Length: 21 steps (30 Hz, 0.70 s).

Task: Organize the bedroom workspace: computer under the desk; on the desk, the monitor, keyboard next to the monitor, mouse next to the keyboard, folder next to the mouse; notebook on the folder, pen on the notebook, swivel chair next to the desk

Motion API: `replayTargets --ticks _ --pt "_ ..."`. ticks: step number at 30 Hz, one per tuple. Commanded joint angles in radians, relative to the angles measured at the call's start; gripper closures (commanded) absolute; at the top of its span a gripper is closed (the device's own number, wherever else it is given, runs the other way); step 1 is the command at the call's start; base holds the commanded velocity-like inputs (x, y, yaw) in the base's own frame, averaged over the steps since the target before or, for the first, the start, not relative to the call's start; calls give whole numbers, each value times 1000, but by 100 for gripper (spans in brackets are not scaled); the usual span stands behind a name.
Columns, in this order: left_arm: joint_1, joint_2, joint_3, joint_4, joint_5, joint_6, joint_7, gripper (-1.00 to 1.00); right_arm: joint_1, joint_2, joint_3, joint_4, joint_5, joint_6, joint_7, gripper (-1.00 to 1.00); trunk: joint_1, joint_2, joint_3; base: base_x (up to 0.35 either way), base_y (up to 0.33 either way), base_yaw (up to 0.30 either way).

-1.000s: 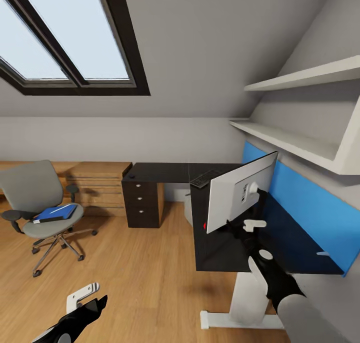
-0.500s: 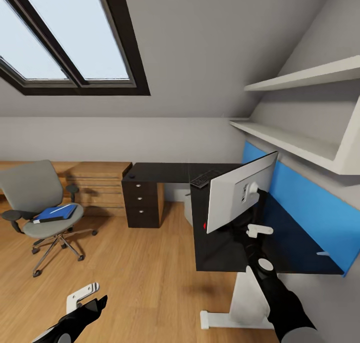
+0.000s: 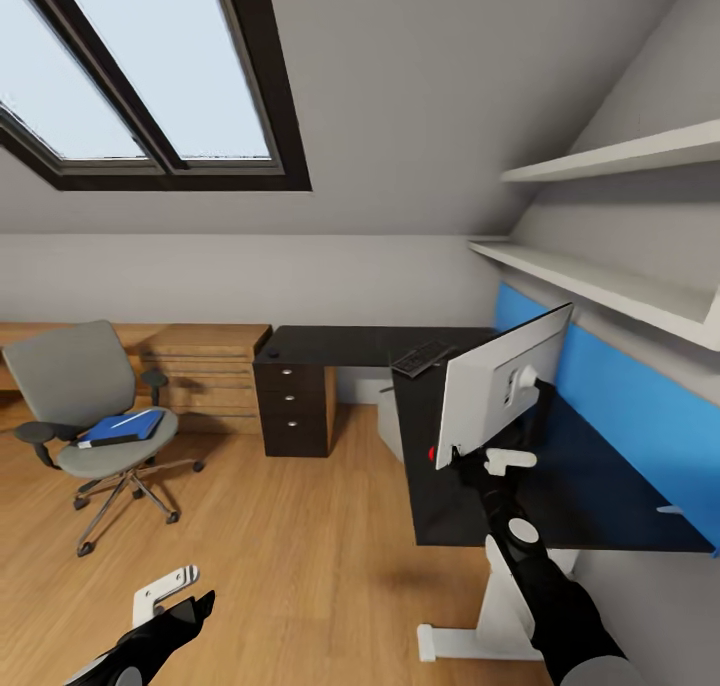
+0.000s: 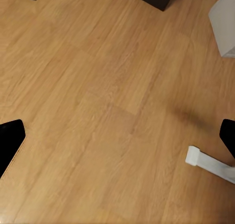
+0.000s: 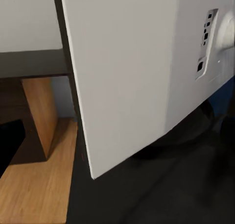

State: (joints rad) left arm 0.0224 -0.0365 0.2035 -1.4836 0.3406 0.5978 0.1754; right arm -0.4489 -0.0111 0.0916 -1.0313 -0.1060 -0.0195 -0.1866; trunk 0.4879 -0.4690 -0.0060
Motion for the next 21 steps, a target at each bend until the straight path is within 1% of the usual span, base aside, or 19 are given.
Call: replayTargets --ticks 1,12,15,18,19,20,21 --pt "0 0 1 -1 11 4 7 -100 -1 -1 6 0 -9 -2 -8 -100 0 -1 -1 2 308 0" --pt "0 -1 -1 -1 9 4 7 -100 -1 -1 7 0 -7 -2 -9 -100 0 -1 -1 1 300 0" --pt "0 -1 -1 -1 10 4 7 -100 -1 -1 9 1 -6 -2 -16 -100 0 -1 -1 0 219 0" --pt "0 -1 -1 -1 11 4 8 -100 -1 0 10 2 -7 -3 -59 -100 0 -1 -1 0 95 0" --pt "0 -1 -1 -1 12 4 9 -100 -1 0 11 2 -8 -3 -97 -100 0 -1 -1 0 48 0" --pt "0 -1 -1 -1 12 4 9 -100 -1 0 13 2 -8 -4 -118 -100 0 -1 -1 0 38 0" --pt "-1 -1 -1 -1 12 4 10 -100 -1 0 31 3 -9 -9 -208 -100 0 -1 -1 0 16 0"
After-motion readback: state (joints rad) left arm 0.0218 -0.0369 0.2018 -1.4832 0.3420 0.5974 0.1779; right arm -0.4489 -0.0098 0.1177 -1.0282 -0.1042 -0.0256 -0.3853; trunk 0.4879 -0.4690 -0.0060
